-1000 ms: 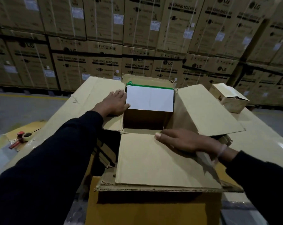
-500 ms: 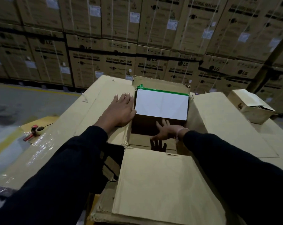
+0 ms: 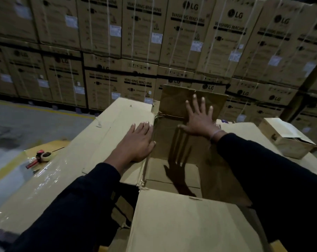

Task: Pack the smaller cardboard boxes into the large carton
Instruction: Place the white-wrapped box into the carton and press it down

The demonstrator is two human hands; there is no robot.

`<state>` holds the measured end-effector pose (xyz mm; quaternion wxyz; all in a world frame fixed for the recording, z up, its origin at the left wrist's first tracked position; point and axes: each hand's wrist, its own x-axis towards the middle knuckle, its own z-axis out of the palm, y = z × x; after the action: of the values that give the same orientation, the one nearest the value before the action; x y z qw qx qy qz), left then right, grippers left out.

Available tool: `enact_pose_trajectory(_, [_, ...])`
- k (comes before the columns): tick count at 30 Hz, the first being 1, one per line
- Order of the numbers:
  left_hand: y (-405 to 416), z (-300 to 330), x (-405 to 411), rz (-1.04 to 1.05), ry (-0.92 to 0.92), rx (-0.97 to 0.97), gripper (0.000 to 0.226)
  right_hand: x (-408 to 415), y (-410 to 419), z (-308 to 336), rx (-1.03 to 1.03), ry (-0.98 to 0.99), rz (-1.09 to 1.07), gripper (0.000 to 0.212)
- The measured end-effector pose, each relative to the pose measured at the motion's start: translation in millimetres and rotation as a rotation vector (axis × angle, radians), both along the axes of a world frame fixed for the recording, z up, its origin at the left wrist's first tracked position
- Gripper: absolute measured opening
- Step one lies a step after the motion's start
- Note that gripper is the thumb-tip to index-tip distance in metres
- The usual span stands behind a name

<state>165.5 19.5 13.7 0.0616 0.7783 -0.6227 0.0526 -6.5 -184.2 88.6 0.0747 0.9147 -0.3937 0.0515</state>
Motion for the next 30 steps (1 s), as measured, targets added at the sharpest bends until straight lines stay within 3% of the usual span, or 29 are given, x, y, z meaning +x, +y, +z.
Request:
enact_pose_trajectory(4, [0, -2, 1, -0.003, 0.015, -0.027, 0.069, 19, -43, -12, 0.061, -0.093, -0.077, 0.093])
enact_pose_trajectory(8, [-1, -6, 1, 0.01, 0.002, -0.04, 0.068, 22, -64, -48, 0.246, 0.031, -0.152, 0.114])
enact_pose_trajectory(12, [-3, -6, 3, 0.015, -0.008, -0.026, 0.069, 22, -69, -35, 0.297, 0.082, -0.103, 0.116])
enact_pose_trajectory(18, [-2, -3, 1, 0.024, -0.005, -0.009, 0.069, -19, -44, -44, 0.242, 0.104, -0.094, 0.122])
enact_pose_trajectory(24, [-1, 0, 2, 0.015, 0.0, 0.021, 0.071, -110, -19, -43, 0.051, 0.303, -0.188, 0.107])
enact_pose_trajectory(30, [-1, 9, -4, 0.027, 0.001, 0.065, 0.072, -181, 32, -44, 0.022, 0.175, -0.246, 0.09])
